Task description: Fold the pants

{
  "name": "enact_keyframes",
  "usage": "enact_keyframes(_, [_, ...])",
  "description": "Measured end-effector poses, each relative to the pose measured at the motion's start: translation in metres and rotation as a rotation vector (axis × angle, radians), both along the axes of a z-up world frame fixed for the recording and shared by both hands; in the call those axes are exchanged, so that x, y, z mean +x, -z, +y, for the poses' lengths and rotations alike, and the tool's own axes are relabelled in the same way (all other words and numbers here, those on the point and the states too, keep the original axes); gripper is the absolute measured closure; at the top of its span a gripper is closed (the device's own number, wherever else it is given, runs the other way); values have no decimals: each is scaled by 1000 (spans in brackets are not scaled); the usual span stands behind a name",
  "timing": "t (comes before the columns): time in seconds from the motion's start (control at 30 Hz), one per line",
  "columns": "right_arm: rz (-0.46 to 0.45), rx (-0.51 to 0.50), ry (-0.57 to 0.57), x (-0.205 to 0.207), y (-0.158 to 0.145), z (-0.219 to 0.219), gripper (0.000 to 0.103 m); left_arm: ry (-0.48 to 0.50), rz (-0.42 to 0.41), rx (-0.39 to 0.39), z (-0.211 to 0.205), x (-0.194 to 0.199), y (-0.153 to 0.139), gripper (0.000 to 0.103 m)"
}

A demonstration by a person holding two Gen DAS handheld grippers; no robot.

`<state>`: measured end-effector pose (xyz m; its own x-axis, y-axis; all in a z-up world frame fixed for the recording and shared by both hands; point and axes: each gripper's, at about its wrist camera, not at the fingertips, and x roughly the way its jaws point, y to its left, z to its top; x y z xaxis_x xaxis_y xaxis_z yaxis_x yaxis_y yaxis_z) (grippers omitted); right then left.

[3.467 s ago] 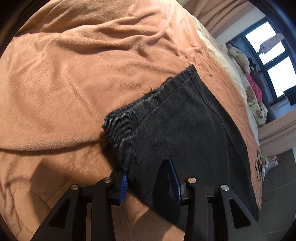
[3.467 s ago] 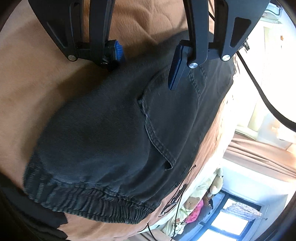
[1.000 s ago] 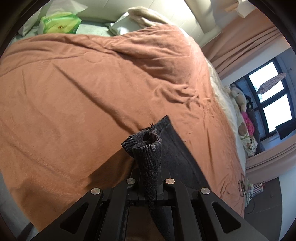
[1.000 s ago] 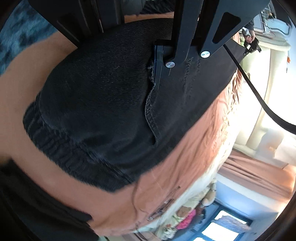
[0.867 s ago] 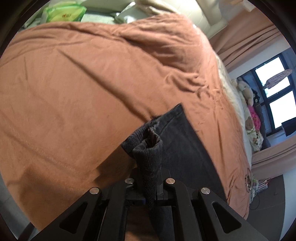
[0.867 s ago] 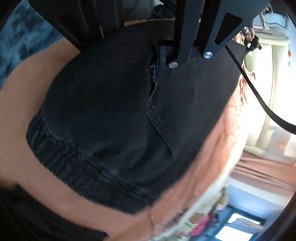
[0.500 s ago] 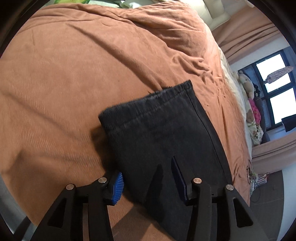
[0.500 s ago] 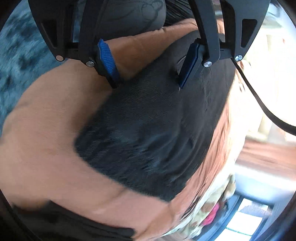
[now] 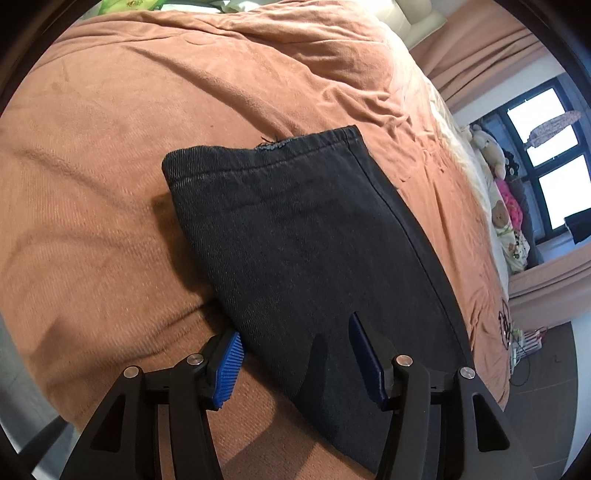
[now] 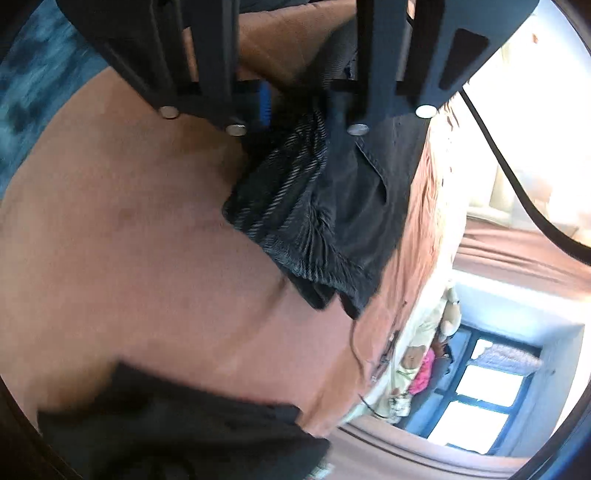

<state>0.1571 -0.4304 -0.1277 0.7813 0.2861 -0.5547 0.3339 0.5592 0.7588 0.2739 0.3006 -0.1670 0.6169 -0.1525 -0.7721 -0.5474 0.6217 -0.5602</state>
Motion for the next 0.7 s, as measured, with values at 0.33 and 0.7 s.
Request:
enact_keyframes(0.33, [114,-86,66,-14,7,28,95,-8,-21,-3,2,-13,-3,45])
enact_keyframes(0.7, [65,-322,10,-22,-71,68,51,-50,-93,18,0,-38,0,24])
